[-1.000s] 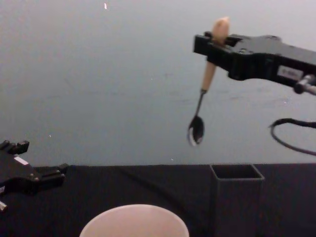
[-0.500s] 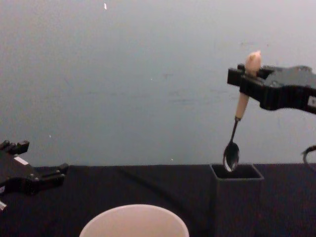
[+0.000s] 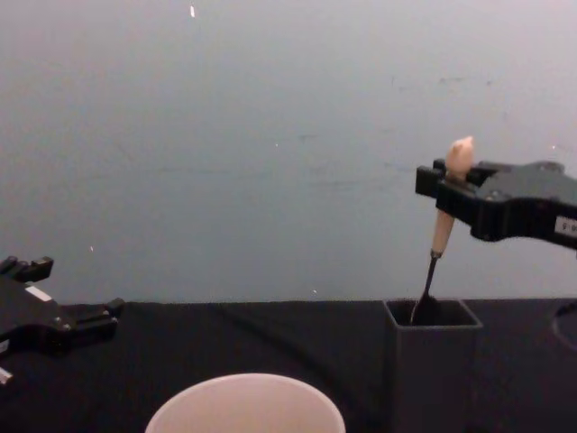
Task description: Pick up the stirring spoon with one hand, stir inside the cup, then place it back in its original position.
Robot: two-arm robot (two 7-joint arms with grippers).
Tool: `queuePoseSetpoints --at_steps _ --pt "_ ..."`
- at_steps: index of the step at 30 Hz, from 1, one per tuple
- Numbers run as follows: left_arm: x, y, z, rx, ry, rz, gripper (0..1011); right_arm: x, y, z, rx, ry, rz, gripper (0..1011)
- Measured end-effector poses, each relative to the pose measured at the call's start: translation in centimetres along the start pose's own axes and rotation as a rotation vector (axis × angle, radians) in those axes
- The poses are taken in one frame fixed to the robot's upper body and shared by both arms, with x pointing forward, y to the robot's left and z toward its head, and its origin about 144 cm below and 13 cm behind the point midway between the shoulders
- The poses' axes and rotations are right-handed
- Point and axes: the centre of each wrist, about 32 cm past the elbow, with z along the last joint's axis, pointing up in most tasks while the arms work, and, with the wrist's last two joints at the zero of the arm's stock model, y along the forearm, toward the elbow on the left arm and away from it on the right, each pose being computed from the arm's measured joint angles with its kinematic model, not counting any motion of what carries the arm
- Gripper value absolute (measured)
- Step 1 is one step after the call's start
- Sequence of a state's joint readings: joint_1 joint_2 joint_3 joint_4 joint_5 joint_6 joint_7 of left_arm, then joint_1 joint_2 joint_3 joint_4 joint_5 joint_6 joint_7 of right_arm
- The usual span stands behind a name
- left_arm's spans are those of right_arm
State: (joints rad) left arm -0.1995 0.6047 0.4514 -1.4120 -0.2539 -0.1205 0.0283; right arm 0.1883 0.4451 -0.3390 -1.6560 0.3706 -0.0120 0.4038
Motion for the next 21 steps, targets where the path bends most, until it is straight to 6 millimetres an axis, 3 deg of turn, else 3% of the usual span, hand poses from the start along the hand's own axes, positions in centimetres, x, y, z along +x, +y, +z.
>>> queuePoseSetpoints --at_steps 21 --pt "0.0 0.0 0.0 0.000 0.000 0.000 1001 -1.0 0.5 -2.5 -0.091 0.046 0.016 174"
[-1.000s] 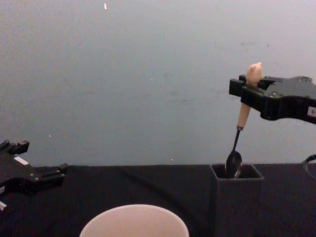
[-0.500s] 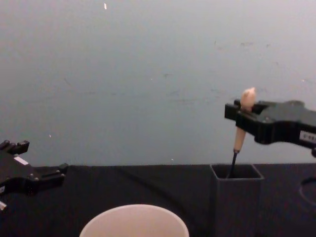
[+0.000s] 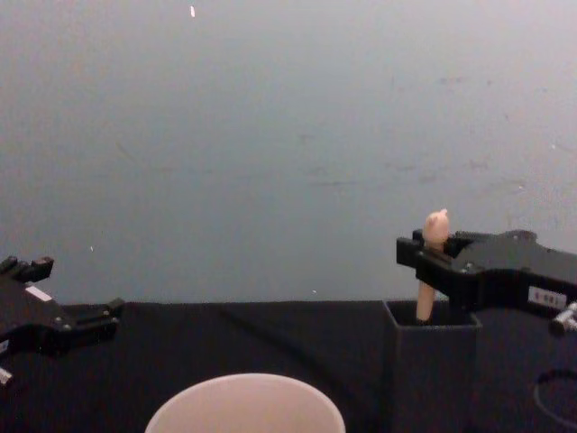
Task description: Pick up the stirring spoon with one hand, stir inside the cup, then place it back in its original position.
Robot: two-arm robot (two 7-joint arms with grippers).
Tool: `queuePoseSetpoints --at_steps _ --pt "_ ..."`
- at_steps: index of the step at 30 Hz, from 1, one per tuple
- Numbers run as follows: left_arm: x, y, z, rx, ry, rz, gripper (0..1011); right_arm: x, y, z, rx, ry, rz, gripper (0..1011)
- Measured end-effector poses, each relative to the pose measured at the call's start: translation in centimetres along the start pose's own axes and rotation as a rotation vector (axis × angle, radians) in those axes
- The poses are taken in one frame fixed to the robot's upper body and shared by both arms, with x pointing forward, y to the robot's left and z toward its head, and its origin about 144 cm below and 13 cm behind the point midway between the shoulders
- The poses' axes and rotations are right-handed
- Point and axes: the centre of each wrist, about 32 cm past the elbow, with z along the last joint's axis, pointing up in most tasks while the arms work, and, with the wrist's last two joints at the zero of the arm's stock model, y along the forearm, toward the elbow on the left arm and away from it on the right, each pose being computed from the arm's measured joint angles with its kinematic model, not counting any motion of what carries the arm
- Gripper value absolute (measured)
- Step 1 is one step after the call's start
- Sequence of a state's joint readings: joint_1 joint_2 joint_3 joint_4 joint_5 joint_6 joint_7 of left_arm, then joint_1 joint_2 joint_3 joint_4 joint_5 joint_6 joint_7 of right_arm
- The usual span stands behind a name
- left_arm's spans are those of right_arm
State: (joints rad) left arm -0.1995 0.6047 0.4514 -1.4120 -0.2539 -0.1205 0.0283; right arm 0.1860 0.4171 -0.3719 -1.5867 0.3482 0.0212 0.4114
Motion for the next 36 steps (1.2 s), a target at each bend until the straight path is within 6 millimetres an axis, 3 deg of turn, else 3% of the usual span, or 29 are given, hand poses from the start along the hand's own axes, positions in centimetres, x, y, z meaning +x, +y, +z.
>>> queuePoseSetpoints --at_steps 27,36 --pt "0.00 0.00 0.00 0.000 0.000 0.000 1001 -0.32 0.18 -0.58 -0.033 0.004 0.003 179" --pt "0.00 0.00 0.00 0.000 0.000 0.000 1001 -0.29 0.18 -0.53 -0.031 0.004 0.003 427"
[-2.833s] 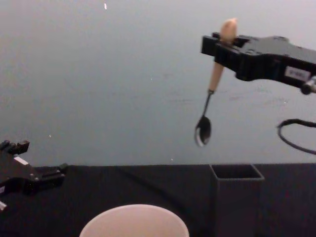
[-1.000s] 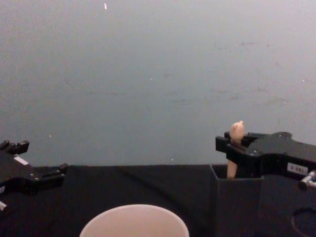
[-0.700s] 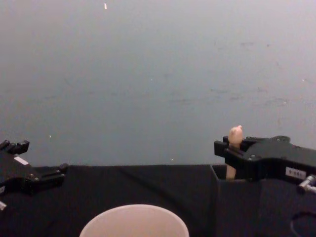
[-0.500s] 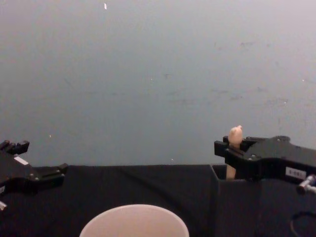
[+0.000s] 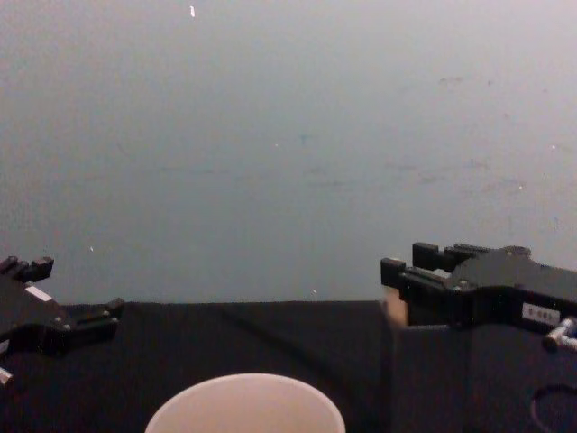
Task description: Pick up the stirring spoon with one hand, stir inside the cup, then place it back in its original position.
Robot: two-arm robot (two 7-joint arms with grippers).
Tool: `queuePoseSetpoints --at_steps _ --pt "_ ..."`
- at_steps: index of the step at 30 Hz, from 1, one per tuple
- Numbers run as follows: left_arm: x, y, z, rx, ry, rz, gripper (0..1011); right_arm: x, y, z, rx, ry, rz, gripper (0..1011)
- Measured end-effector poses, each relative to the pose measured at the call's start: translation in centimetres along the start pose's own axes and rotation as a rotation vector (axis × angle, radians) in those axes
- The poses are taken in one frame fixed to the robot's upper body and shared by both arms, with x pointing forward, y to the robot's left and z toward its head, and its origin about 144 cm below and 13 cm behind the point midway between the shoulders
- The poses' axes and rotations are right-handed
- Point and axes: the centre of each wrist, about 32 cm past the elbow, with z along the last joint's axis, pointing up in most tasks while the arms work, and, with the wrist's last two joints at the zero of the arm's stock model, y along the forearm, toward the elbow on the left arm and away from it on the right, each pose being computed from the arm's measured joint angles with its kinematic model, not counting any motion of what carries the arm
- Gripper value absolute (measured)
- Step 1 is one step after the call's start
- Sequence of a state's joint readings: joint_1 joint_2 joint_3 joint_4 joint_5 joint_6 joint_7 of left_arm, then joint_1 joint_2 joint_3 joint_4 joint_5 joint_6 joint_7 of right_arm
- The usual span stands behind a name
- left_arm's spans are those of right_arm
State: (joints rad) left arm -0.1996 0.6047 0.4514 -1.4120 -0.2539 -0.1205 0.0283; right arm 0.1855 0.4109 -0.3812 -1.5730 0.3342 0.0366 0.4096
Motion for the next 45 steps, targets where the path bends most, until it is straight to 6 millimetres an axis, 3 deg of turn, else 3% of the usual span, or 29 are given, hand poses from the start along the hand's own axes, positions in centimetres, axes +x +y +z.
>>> queuePoseSetpoints --at_steps 19,33,39,45 --pt "0.0 0.0 0.0 0.000 0.000 0.000 1001 0.0 0.0 0.0 0.002 0.001 0.000 999" --pt "0.0 0.0 0.0 0.000 0.000 0.000 1002 0.4 -0.2 0.5 0.069 0.015 -0.044 1000" --pt "0.0 0.0 0.0 0.000 0.000 0.000 1001 0.8 -0.6 0.1 0.110 -0.026 -0.236 1000" --pt "0.0 0.0 0.0 0.000 0.000 0.000 1001 0.8 -1.1 -1.9 0.051 -0.054 -0.369 1000"
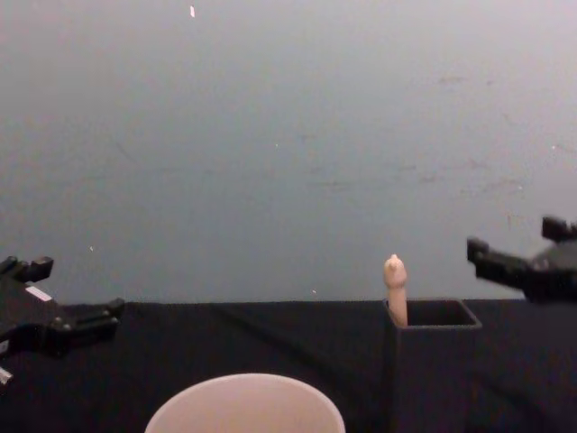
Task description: Pick up the stirring spoon with one hand, stir inside the cup, then place it back in its original position.
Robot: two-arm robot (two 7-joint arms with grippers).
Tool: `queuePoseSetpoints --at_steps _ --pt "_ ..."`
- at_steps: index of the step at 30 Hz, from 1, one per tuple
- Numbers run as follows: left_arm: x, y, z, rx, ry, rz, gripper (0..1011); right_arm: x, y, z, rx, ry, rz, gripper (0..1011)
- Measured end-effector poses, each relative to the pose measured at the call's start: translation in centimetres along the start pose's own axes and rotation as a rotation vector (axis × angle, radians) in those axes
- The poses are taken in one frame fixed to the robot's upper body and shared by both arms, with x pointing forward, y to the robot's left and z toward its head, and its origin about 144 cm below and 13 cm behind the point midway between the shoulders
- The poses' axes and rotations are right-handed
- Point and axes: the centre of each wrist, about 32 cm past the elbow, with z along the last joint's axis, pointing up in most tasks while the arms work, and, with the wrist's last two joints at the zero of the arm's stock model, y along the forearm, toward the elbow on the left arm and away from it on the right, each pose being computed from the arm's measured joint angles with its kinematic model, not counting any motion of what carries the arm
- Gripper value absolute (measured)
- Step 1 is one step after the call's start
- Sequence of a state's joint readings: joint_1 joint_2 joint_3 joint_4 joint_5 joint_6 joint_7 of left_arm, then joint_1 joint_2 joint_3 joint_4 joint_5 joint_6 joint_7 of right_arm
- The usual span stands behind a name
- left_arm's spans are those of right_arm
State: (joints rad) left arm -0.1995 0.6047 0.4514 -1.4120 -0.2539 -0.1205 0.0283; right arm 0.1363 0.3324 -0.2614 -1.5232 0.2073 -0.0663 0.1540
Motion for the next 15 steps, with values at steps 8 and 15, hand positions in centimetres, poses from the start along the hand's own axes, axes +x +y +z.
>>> queuePoseSetpoints --at_steps 8,15 --pt "0.0 0.0 0.0 0.000 0.000 0.000 1001 -0.3 -0.5 -2.4 -0.098 -0.009 -0.039 1000" --pt "0.0 0.0 0.0 0.000 0.000 0.000 1001 -0.4 -0.6 -3.5 -0.170 -0.015 -0.012 1000"
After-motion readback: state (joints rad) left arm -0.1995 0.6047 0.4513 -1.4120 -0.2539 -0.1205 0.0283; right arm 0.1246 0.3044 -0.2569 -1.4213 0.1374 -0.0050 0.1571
